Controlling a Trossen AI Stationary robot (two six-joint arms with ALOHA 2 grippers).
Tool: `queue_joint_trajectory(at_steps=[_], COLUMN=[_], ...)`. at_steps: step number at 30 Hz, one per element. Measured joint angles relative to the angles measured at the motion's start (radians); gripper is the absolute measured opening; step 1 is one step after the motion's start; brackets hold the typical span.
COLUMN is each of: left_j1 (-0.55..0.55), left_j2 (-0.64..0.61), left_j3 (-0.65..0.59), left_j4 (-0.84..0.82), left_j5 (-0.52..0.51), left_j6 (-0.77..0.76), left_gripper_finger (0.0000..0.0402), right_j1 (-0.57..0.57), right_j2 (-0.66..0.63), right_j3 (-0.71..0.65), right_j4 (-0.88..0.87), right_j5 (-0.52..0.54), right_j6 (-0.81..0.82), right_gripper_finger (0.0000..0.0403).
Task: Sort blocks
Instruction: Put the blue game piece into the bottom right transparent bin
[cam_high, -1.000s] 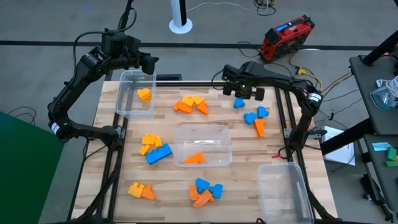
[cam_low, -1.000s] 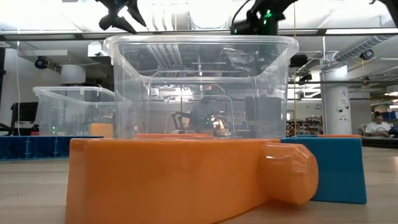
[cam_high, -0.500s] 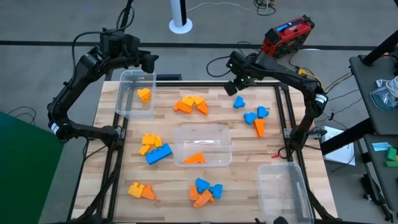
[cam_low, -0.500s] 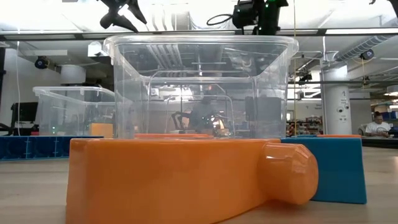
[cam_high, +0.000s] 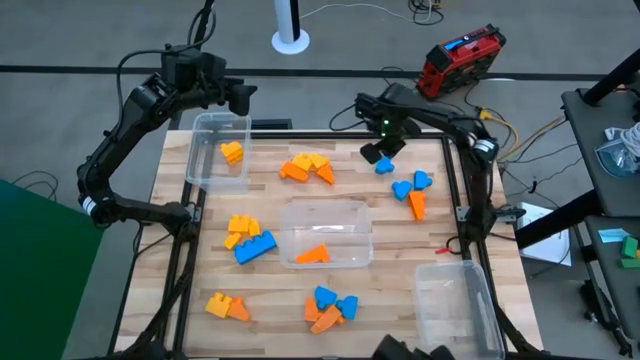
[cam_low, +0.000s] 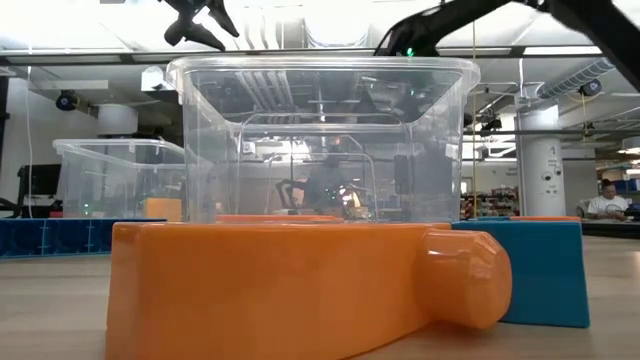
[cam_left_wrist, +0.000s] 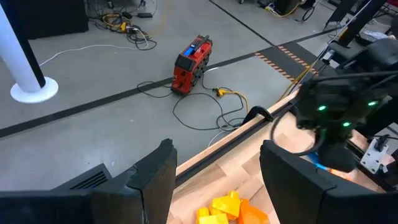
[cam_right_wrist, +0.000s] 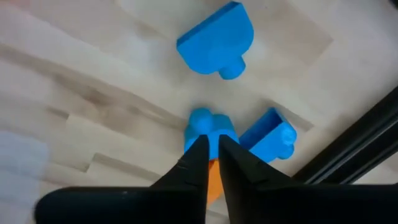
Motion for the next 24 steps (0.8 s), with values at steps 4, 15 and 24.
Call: queue_joint_trajectory(at_steps=[4, 15, 24], left_j1=[0.0, 0.0, 0.0], left_j2=[0.0, 0.004, 0.004], left_j3=[0.0, 0.0, 0.0], left_j4=[0.0, 0.001, 0.007], left_j5=[0.0, 0.0, -0.001], left_j6=[0.007, 0.01, 0.049], left_gripper_finger=[0.0207, 0.0207, 0.0207], right_j1=[0.004, 0.003, 0.001], right_j2=[0.034, 0.11, 0.166], right_j3=[0.03, 0.062, 0.063], right_j4=[-0.003, 0.011, 0.007], right_j5=[0.0, 0.009, -0.002], right_j6=[0.019, 0.127, 0.207], right_gripper_finger=[0.0075, 0.0223, 0.0318])
